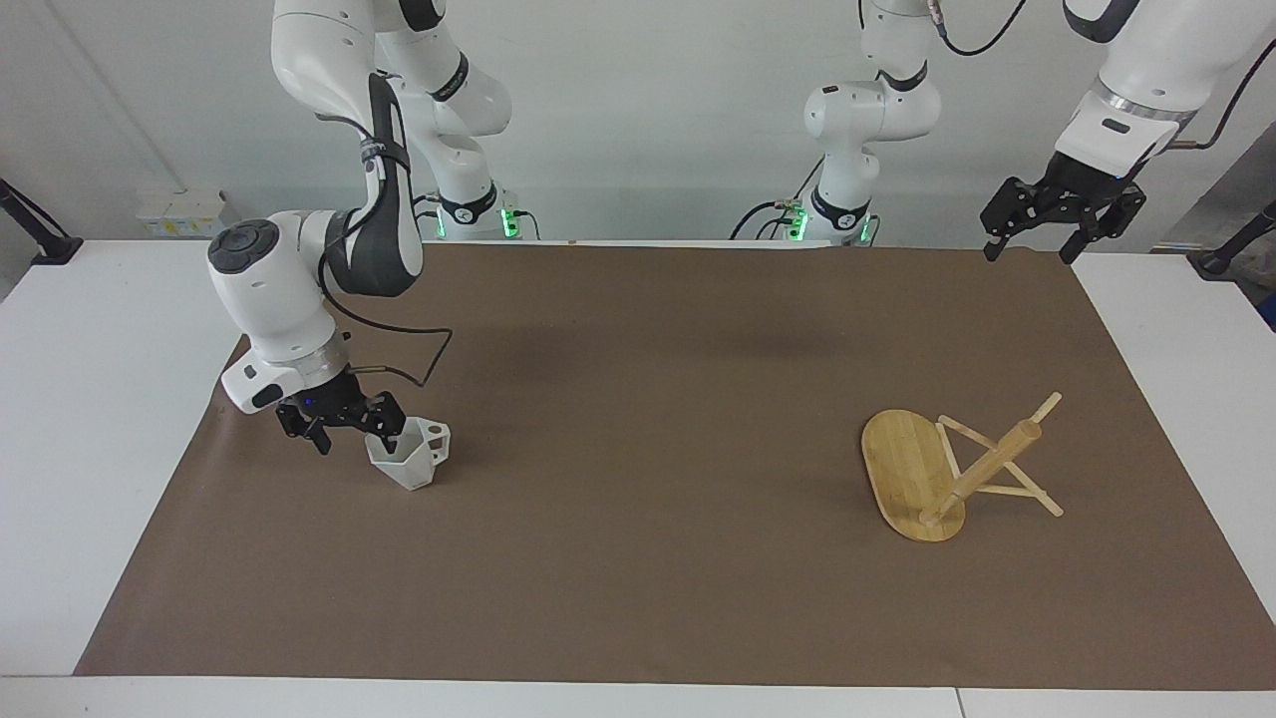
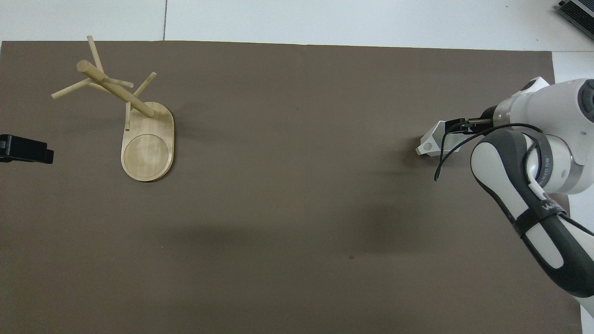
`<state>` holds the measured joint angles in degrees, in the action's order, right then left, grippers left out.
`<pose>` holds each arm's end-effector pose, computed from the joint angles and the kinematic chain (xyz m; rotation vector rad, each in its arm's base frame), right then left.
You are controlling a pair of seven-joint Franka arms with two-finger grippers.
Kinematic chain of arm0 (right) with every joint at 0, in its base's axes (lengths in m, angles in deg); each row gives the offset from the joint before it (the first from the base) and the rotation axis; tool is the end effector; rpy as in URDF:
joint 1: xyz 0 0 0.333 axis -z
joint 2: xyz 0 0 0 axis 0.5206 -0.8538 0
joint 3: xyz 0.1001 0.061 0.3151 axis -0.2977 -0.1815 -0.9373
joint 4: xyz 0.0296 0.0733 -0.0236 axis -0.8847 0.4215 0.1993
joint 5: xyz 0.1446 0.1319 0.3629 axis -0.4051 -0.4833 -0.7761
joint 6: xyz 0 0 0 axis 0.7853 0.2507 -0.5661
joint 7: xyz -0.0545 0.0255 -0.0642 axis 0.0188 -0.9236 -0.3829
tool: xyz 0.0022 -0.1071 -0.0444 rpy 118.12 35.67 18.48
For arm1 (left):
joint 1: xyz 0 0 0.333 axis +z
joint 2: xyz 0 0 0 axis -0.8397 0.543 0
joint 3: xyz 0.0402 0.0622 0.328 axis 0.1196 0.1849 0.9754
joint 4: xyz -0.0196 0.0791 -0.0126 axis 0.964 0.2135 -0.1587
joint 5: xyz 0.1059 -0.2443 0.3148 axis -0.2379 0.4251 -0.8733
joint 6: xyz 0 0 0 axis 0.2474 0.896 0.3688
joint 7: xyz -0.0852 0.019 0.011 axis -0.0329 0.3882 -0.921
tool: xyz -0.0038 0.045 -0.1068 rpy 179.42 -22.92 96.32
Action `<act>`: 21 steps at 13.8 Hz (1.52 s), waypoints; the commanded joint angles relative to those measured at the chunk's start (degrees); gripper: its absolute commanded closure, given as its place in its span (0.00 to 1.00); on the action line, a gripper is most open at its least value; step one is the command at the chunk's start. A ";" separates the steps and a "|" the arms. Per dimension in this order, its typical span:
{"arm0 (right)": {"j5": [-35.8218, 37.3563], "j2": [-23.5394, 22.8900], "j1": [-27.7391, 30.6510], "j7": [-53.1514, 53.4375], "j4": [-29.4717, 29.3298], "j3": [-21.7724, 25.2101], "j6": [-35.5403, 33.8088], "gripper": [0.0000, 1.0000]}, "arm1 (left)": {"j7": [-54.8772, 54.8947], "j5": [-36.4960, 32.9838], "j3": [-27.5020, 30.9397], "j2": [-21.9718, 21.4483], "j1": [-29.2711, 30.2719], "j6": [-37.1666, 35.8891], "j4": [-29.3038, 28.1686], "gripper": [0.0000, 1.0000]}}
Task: Hang cup on rack
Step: 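Reach the right gripper toward the white cup's handle, then close the right gripper on the white cup's handle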
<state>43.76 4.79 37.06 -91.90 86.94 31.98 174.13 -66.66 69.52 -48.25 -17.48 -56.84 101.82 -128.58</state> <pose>0.6561 -0.0331 0.3806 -3.1045 0.0195 -0.2285 0.5460 -0.0216 0.6655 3.1184 -0.1391 0.0666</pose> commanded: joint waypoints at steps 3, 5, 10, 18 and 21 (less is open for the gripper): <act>-1.15 1.99 0.55 -0.88 2.71 -0.09 1.21 0.05 | -0.47 -0.79 -0.12 -0.52 0.25 0.01 -0.59 0.00; -1.15 1.99 0.81 -0.88 2.71 -0.09 1.21 0.16 | -0.47 -0.79 -0.12 -0.52 0.25 0.01 -0.59 0.00; -1.15 1.99 0.81 -0.79 2.71 -0.18 1.38 0.34 | -0.47 -0.79 -0.12 -0.52 0.25 0.01 -0.59 0.00; -1.15 2.25 0.72 -0.09 3.41 -0.18 1.21 0.49 | -0.47 -0.79 -0.12 -0.52 0.25 0.01 -0.59 0.00; -1.15 2.25 0.72 0.00 3.41 -0.27 1.12 0.67 | -0.47 -0.79 -0.12 -0.52 0.25 0.01 -0.59 0.00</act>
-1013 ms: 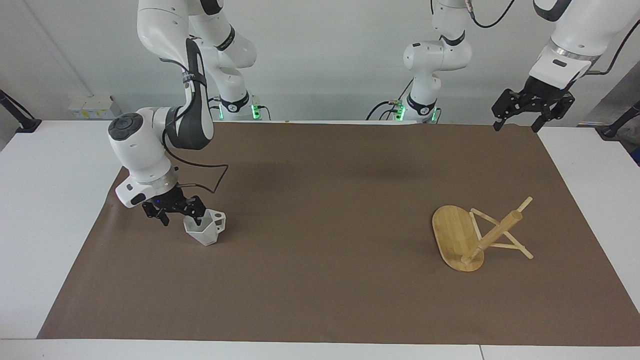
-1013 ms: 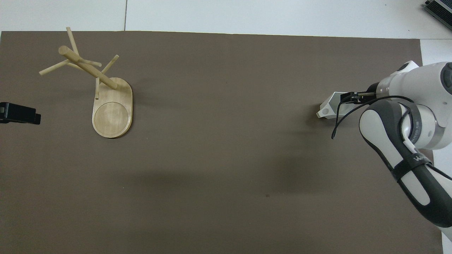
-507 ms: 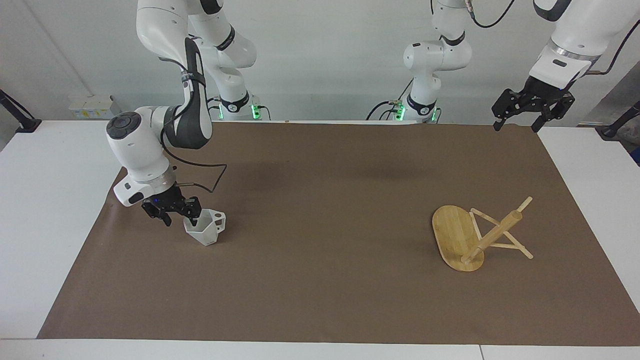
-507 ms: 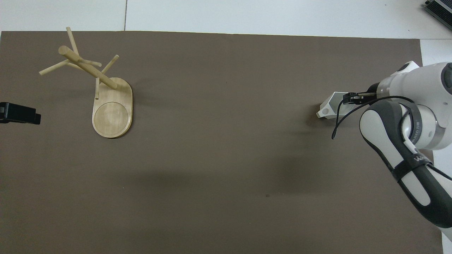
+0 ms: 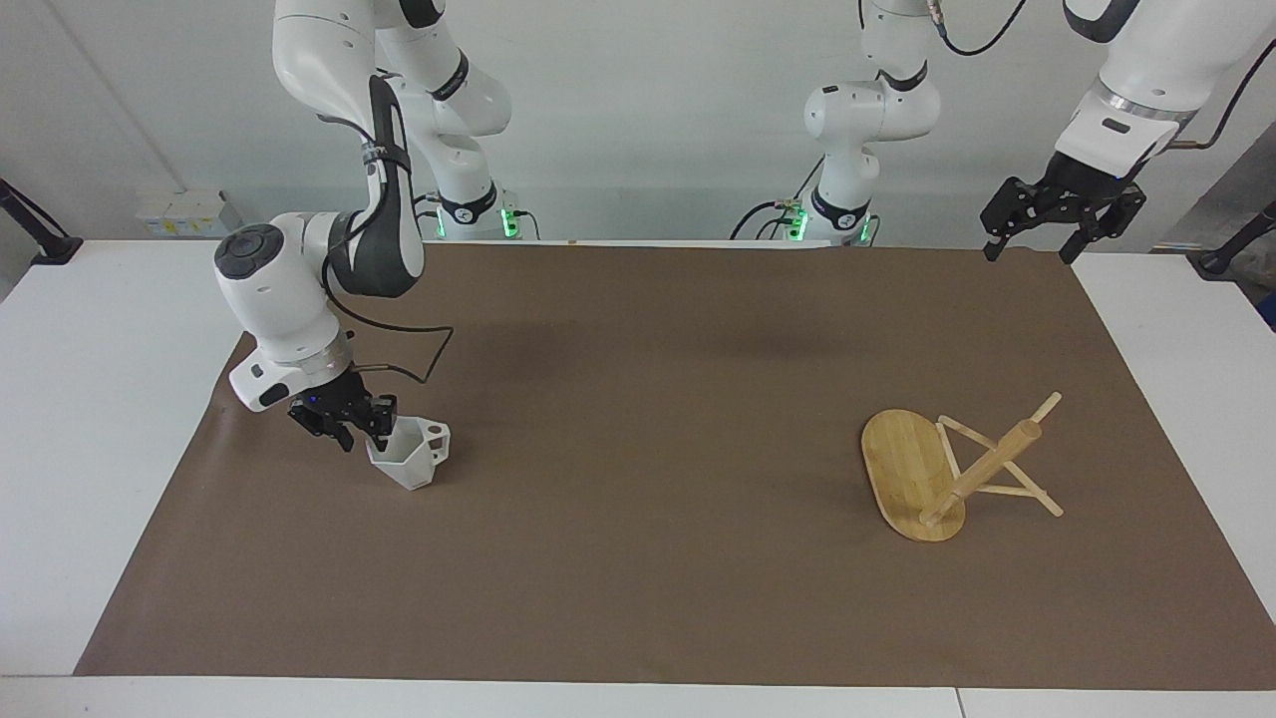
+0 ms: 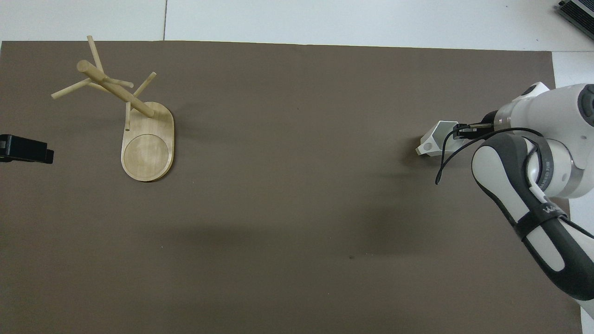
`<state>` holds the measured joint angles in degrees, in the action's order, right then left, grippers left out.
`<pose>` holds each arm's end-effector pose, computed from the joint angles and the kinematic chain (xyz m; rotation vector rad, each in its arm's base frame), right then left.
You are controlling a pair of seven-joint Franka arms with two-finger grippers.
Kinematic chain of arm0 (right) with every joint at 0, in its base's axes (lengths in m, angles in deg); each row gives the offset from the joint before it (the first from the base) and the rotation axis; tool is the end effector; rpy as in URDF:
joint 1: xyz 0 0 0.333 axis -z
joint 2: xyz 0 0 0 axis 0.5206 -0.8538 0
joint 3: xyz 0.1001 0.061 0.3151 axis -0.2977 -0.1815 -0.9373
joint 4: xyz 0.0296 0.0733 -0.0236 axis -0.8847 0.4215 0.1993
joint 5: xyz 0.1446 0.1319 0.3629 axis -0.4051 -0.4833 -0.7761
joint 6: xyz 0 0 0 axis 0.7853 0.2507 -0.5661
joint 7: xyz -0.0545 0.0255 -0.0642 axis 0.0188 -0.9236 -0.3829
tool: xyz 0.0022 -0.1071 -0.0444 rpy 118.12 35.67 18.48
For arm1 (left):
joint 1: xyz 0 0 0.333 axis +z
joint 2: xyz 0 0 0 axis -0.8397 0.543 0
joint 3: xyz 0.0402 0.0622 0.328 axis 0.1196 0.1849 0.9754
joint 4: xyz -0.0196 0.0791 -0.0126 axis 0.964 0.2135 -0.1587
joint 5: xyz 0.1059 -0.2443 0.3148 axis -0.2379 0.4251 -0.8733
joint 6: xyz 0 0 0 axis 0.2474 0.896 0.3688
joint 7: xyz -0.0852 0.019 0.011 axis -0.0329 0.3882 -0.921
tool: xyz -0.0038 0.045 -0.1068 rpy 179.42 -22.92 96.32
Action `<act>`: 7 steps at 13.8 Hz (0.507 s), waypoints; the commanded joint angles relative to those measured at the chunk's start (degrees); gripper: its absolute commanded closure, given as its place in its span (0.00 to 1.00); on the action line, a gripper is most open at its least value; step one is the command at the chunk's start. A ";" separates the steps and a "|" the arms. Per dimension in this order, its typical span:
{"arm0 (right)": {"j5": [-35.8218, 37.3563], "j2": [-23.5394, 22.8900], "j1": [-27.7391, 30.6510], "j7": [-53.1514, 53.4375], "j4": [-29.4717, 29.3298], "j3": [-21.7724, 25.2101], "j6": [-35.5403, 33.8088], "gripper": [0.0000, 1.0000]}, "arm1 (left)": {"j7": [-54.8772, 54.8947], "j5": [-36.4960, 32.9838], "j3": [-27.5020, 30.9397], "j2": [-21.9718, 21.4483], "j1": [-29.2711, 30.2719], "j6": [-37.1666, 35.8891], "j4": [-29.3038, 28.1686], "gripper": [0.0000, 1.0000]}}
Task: Hang cup on rack
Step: 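Close the right gripper on the white cup's handle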
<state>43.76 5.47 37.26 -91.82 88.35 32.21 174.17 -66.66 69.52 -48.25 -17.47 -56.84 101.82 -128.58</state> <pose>0.6491 -0.0373 0.3764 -3.1072 0.0329 -0.2098 0.5461 -0.0216 0.6654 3.1184 -0.1391 0.0663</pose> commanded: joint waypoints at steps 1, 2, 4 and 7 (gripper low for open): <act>-1.15 1.57 0.52 -0.08 1.99 -0.50 1.07 0.71 | -0.47 -0.79 -0.12 -0.52 0.25 0.01 -0.59 0.00; -1.15 1.57 0.52 -0.08 1.90 -0.50 1.07 0.75 | -0.47 -0.79 -0.12 -0.52 0.25 0.01 -0.59 0.00; -1.15 1.57 0.52 -0.08 1.90 -0.50 1.07 0.86 | -0.47 -0.79 -0.12 -0.52 0.25 0.01 -0.59 0.00; -1.15 1.48 0.52 -0.08 1.81 -0.50 1.16 1.00 | -0.47 -0.79 -0.12 -0.52 0.25 0.01 -0.59 0.00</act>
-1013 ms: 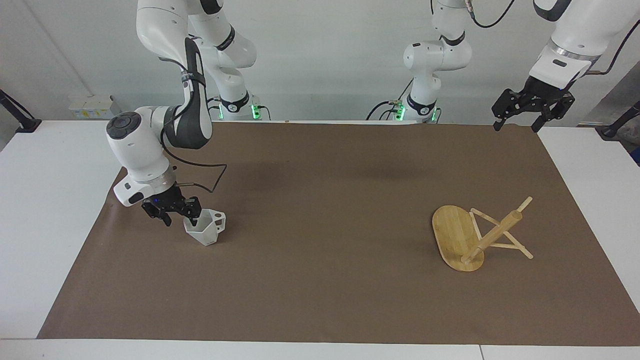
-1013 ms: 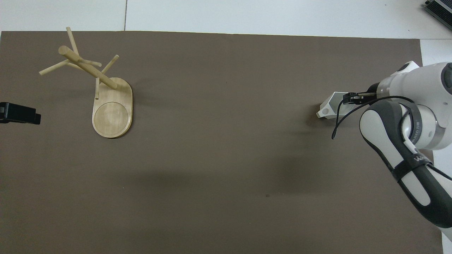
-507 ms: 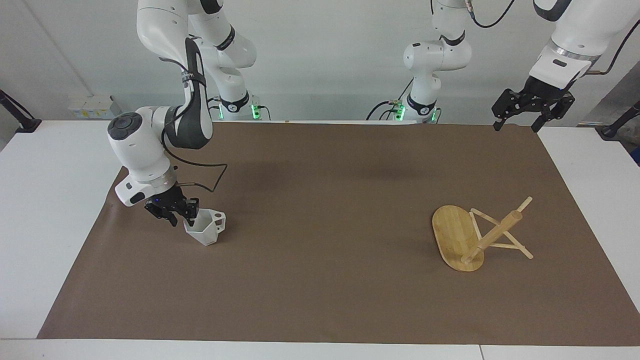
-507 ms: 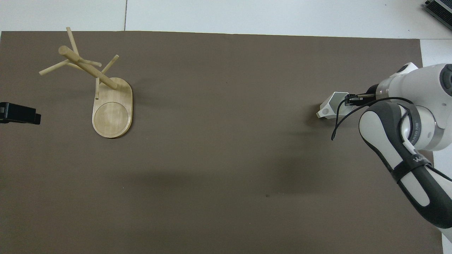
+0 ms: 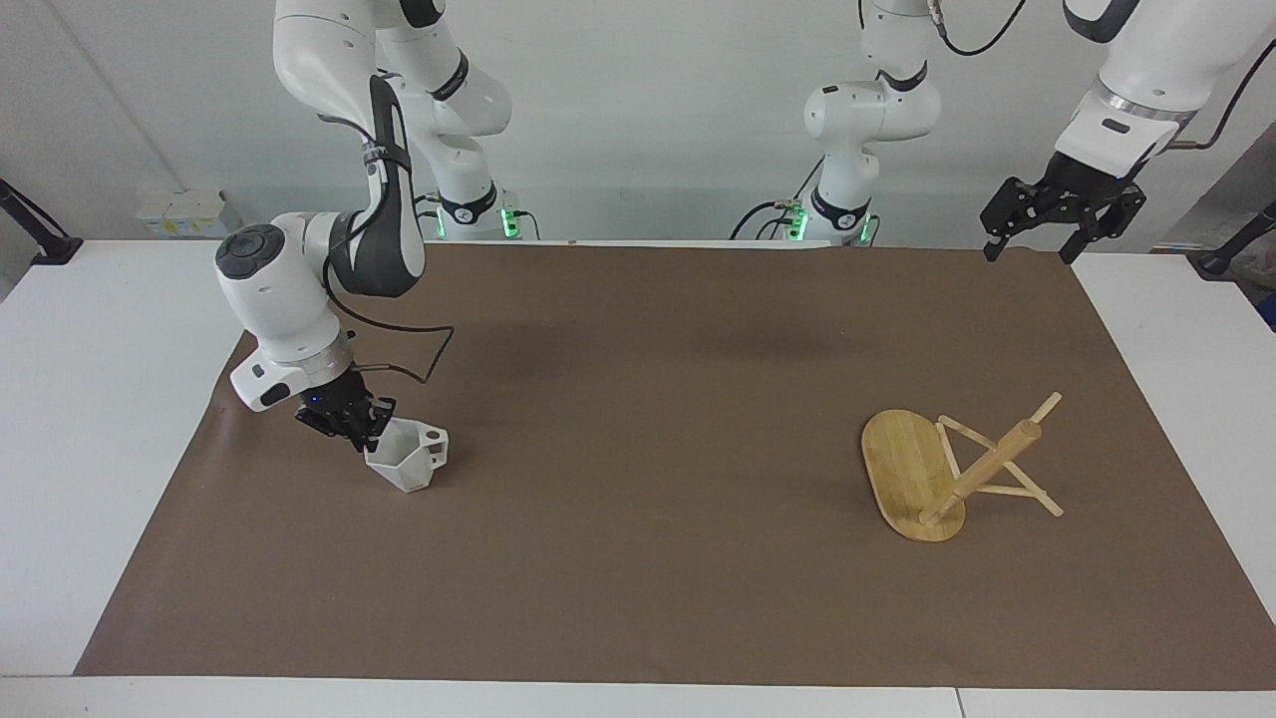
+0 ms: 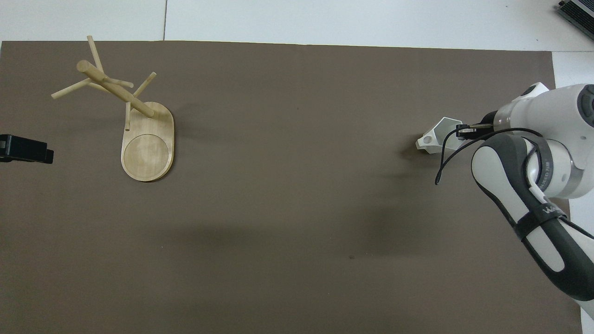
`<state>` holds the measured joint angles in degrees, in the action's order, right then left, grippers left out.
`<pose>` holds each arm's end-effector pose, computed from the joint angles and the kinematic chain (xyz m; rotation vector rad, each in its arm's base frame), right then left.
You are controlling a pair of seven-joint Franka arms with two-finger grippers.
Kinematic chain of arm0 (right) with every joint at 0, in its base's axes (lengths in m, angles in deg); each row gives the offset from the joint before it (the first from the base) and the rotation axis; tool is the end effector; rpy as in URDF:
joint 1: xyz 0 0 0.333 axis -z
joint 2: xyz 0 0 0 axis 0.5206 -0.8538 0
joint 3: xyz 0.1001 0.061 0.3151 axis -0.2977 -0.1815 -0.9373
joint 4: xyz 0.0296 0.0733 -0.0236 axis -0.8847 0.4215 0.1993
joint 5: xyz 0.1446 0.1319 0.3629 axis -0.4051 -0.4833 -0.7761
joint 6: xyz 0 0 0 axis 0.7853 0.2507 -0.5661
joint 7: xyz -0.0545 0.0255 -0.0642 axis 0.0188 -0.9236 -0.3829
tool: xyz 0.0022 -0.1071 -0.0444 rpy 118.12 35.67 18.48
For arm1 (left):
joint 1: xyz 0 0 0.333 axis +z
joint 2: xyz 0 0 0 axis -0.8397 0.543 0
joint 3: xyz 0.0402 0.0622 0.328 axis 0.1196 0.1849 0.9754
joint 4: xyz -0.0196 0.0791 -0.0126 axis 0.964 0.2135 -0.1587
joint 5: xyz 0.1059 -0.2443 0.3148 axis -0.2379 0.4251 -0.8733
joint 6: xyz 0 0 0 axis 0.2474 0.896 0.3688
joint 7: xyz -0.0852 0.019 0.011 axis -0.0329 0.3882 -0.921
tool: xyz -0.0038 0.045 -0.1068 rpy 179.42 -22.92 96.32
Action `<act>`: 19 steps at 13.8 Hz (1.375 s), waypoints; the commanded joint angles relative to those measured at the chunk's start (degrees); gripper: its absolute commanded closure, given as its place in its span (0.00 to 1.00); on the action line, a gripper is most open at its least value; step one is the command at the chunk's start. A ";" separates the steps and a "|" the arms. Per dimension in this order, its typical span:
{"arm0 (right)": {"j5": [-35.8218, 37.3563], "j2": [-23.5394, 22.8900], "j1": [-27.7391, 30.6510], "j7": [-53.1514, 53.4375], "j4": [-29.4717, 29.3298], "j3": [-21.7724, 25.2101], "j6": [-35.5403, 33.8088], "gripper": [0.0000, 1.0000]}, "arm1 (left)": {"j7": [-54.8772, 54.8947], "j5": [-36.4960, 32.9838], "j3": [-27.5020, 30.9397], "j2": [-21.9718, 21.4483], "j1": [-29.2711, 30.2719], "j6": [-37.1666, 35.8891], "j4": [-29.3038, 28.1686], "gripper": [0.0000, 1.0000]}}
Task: Hang cup on rack
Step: 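Close the right gripper on the white cup's handle, then lift the white cup and carry it toward the wooden rack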
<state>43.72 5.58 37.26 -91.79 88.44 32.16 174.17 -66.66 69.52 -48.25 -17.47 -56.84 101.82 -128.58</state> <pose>0.6486 -0.0367 0.3769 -3.1064 0.0330 -0.2104 0.5461 -0.0216 0.6654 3.1184 -0.1391 0.0663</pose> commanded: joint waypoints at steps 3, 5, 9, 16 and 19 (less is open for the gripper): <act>-1.11 1.29 0.44 -0.11 1.46 -0.45 1.16 1.00 | -0.47 -0.79 -0.12 -0.52 0.25 0.01 -0.59 0.00; -1.11 1.20 0.44 0.06 1.11 -0.45 1.16 1.00 | -0.47 -0.79 -0.12 -0.52 0.25 0.01 -0.59 0.00; -1.20 0.59 0.53 2.00 -0.90 -0.45 0.29 1.00 | -0.47 -0.79 -0.12 -0.52 0.25 0.01 -0.59 0.00; -9.34 0.76 0.53 2.08 -13.46 -1.24 -15.07 1.00 | -0.47 -0.79 -0.12 -0.52 0.25 0.01 -0.59 0.00; -19.71 1.20 0.44 1.73 -14.27 -1.94 -15.45 1.00 | -0.47 -0.79 -0.12 -0.52 0.25 0.01 -0.59 0.00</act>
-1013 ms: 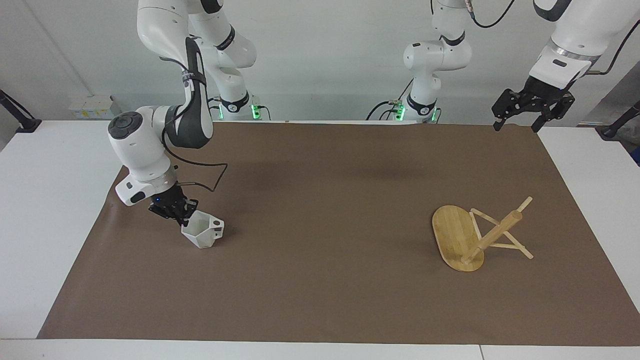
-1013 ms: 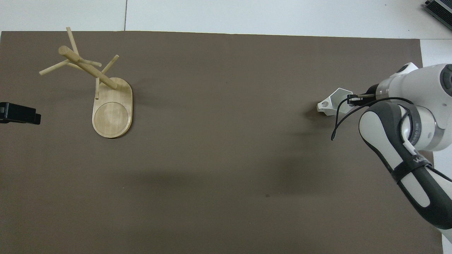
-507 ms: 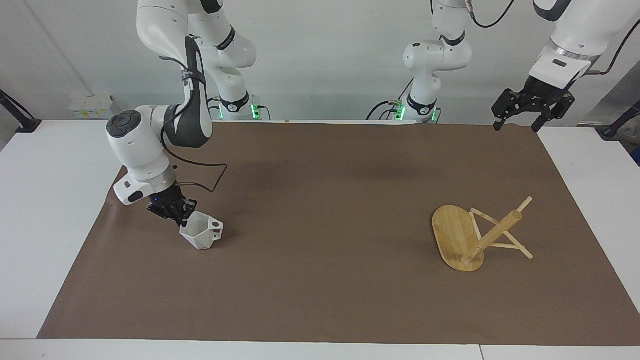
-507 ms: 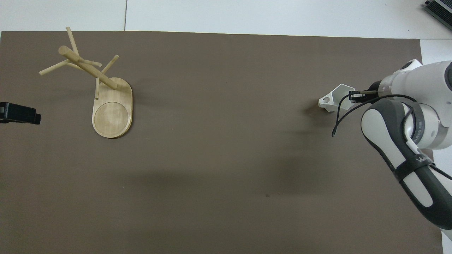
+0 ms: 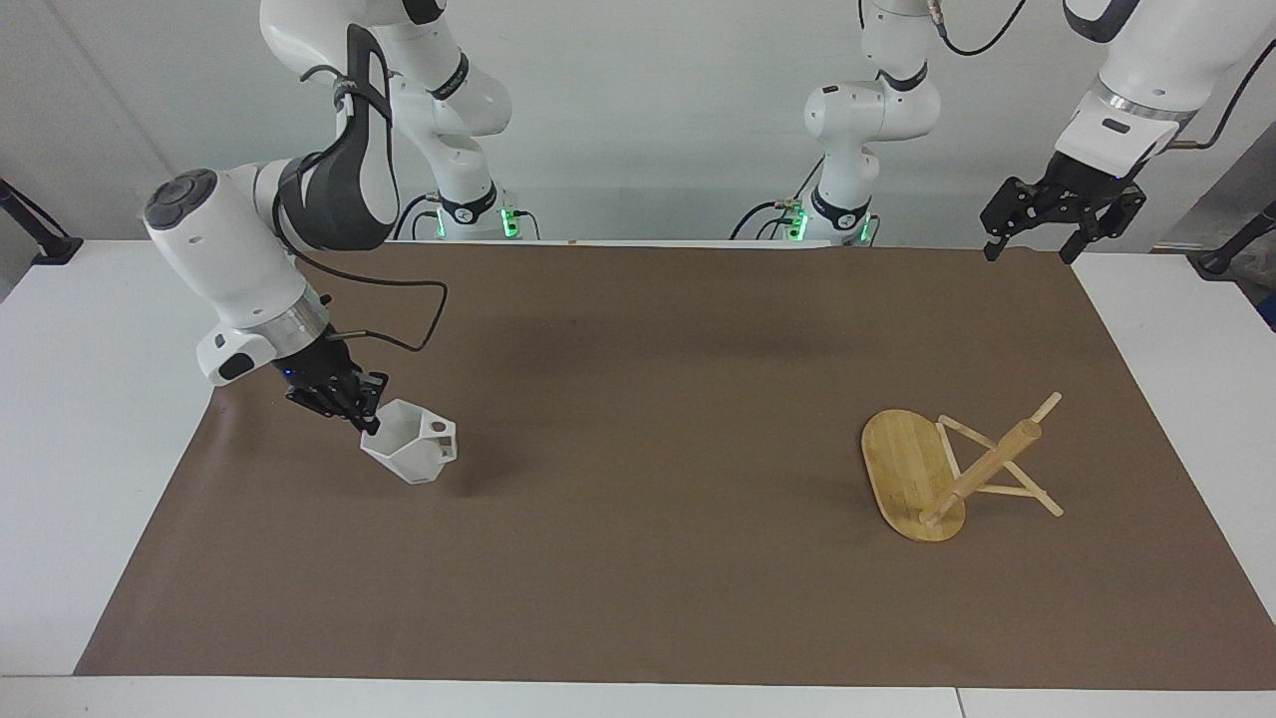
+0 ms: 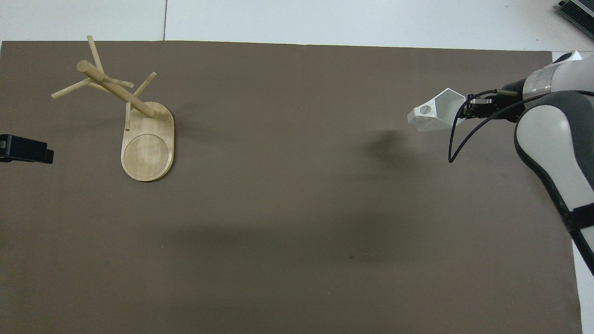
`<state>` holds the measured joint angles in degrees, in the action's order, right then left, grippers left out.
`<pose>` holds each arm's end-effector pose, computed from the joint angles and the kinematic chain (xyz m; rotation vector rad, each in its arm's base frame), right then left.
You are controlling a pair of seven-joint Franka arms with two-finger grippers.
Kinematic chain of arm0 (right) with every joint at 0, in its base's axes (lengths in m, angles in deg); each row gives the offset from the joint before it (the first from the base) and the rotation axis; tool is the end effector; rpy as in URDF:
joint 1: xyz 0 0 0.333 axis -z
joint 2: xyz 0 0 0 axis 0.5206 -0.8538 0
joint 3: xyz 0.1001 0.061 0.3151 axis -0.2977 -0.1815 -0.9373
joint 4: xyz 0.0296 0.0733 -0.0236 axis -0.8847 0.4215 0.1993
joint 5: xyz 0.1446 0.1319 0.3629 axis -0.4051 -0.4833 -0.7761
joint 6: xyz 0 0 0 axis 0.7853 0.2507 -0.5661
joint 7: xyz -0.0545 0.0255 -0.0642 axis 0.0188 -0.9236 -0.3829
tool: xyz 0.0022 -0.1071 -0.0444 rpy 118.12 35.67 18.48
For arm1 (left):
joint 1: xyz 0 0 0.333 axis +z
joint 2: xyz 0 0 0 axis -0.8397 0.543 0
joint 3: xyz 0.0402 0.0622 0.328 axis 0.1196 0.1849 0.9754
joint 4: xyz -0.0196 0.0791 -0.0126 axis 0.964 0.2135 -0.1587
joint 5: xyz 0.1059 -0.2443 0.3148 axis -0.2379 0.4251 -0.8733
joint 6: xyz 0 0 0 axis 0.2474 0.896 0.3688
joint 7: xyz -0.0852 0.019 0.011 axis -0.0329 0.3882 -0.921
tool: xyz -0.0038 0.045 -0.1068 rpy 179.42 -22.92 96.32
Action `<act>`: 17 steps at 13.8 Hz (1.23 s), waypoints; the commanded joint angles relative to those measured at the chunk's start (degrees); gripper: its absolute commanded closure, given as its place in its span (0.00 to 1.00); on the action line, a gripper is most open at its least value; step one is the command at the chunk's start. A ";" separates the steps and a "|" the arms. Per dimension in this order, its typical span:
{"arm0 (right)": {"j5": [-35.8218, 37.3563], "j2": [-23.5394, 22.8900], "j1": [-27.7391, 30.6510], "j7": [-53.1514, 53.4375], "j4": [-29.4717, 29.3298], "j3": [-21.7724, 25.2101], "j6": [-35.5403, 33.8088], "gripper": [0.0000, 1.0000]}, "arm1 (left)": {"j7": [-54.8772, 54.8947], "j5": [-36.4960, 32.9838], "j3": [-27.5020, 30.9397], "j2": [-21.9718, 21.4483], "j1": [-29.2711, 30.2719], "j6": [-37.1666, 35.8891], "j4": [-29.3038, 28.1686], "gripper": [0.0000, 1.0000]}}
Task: Hang cup on rack
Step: 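Lift the white cup and carry it toward the wooden rack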
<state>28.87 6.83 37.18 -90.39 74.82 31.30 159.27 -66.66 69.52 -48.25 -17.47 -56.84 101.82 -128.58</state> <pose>0.6714 -0.0113 0.4864 -2.8531 0.1779 -0.2036 0.5461 -0.0216 0.6654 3.1184 -0.1391 0.0663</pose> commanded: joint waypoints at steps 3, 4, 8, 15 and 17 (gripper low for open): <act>-7.18 0.21 0.61 0.07 -0.65 -5.20 -0.90 1.00 | -0.47 -0.79 -0.12 -0.52 0.25 0.01 -0.59 0.00; -7.35 0.21 0.61 0.16 -0.65 -6.61 -0.90 1.00 | -0.47 -0.79 -0.12 -0.52 0.25 0.01 -0.59 0.00; -16.31 0.39 0.61 0.07 -0.74 -10.91 -1.17 1.00 | -0.47 -0.79 -0.12 -0.52 0.25 0.01 -0.59 0.00; -26.77 0.83 0.70 -5.28 -0.74 -16.37 -3.45 1.00 | -0.47 -0.79 -0.12 -0.52 0.25 0.01 -0.59 0.00; -27.22 0.92 0.70 -7.30 -0.74 -17.25 -4.85 1.00 | -0.47 -0.79 -0.12 -0.52 0.25 0.01 -0.59 0.00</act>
<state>3.65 7.13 36.96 -95.04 74.09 15.31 156.11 -66.66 69.52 -48.25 -17.47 -56.84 101.82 -128.58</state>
